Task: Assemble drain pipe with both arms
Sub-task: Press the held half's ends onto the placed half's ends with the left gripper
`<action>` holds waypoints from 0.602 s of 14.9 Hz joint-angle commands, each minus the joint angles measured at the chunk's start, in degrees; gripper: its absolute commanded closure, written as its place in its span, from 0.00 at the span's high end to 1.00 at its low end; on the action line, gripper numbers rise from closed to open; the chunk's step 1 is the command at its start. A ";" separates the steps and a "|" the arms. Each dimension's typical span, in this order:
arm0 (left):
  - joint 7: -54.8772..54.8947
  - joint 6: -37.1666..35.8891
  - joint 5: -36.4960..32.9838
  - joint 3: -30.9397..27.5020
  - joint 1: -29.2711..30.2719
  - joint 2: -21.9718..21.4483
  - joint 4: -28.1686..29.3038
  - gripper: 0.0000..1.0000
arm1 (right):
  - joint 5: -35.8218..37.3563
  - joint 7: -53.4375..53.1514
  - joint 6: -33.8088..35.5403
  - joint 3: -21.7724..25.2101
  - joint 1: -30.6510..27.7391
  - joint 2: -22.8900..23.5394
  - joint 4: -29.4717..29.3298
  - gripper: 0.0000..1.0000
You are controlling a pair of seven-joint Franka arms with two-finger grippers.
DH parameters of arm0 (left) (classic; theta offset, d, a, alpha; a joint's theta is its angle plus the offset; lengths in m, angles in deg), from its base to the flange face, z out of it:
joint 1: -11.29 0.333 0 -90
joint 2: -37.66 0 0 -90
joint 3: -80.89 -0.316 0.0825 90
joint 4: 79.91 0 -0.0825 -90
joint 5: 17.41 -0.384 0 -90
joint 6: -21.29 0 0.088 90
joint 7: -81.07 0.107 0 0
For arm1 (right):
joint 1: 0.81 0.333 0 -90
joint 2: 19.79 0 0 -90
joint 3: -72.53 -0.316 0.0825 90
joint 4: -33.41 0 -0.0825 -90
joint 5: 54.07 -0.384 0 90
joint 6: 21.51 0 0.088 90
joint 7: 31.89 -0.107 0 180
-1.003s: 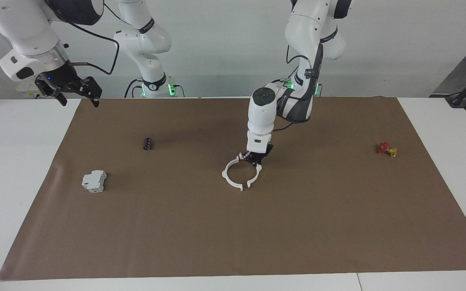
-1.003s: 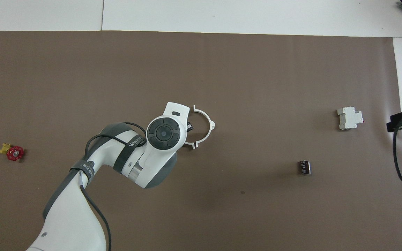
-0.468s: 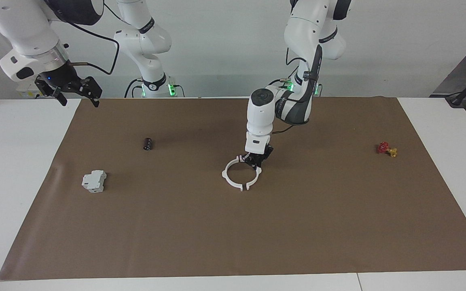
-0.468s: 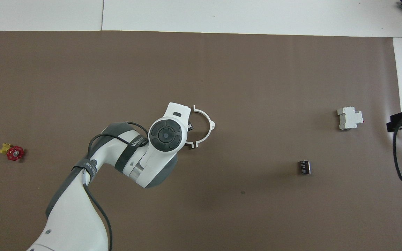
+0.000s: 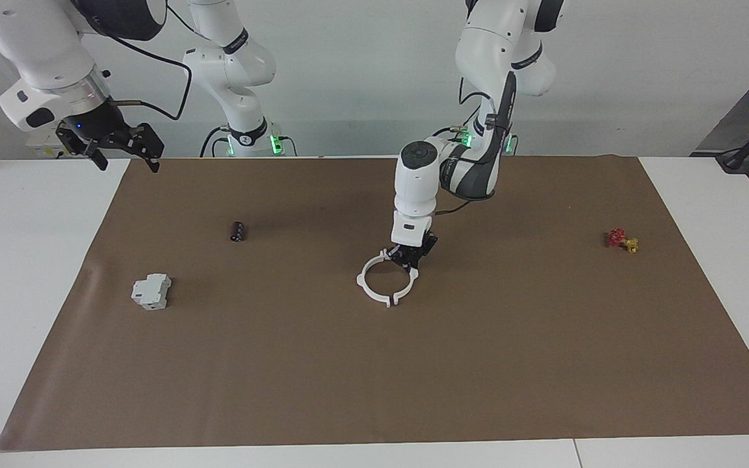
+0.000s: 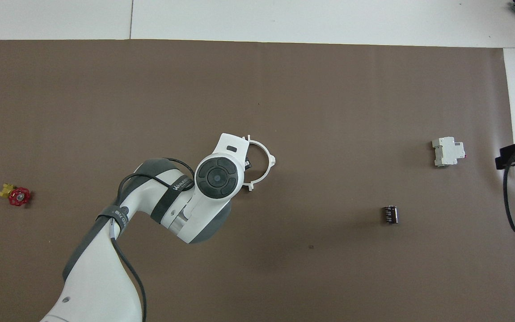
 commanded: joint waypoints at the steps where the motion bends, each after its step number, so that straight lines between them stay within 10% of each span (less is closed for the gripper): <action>1: -1.34 1.48 -1.41 -0.97 -1.04 -0.09 0.81 0.00 | -0.02 1.40 -0.04 -0.28 -0.65 -1.27 1.16 1.00; 9: -1.34 3.06 -1.41 -0.97 -1.04 1.06 0.28 0.00 | -0.02 1.40 -0.04 -0.28 -0.65 -1.27 1.16 1.00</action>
